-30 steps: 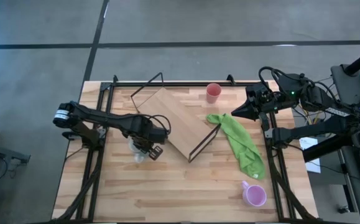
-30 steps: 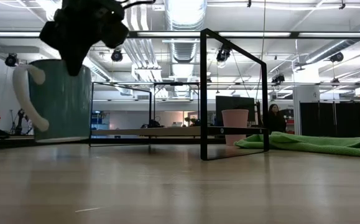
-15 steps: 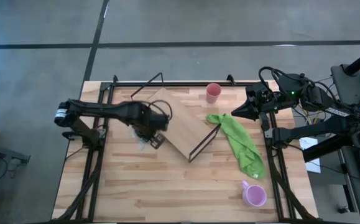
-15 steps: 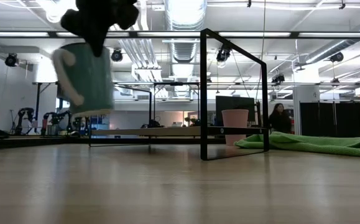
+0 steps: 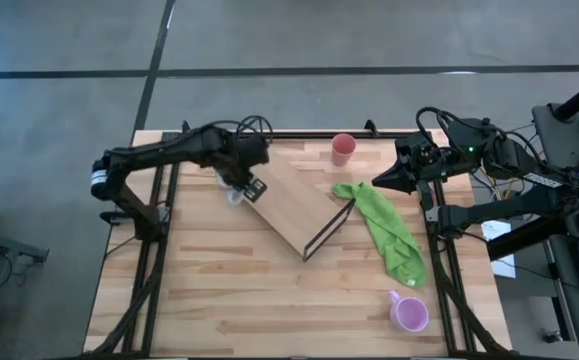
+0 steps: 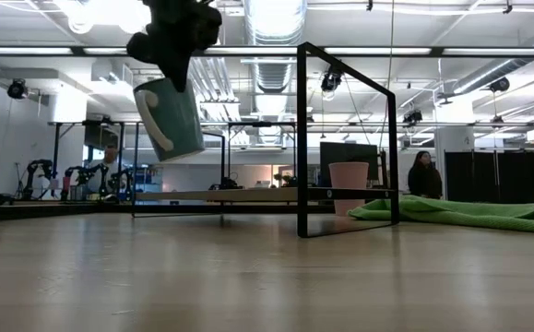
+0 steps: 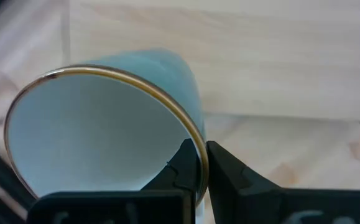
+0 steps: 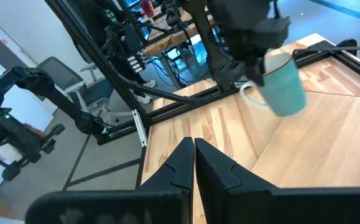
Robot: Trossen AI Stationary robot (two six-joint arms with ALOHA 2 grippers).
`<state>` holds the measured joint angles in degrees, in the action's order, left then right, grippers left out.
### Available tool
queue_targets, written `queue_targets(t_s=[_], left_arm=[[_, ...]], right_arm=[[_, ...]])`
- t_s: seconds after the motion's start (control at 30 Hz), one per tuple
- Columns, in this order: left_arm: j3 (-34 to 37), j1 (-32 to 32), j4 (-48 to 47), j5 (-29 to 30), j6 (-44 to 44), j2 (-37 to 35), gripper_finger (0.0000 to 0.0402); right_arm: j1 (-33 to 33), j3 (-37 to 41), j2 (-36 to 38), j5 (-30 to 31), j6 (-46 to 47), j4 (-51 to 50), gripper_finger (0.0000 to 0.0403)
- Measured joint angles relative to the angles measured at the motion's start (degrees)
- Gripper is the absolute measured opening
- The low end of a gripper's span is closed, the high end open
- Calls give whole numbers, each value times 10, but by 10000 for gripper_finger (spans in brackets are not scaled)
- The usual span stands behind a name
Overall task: Stack small to large cups/mugs on shelf
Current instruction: Put the blue mug on the shelf
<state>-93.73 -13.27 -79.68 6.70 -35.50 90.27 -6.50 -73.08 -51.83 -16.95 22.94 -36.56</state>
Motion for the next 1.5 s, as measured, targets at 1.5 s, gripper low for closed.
queue_targets(t_s=[1.5], left_arm=[[-4, -92, 57, 9, 123, 90, 6]], right_arm=[[0, 0, 0, 5, -4, 0, 9]])
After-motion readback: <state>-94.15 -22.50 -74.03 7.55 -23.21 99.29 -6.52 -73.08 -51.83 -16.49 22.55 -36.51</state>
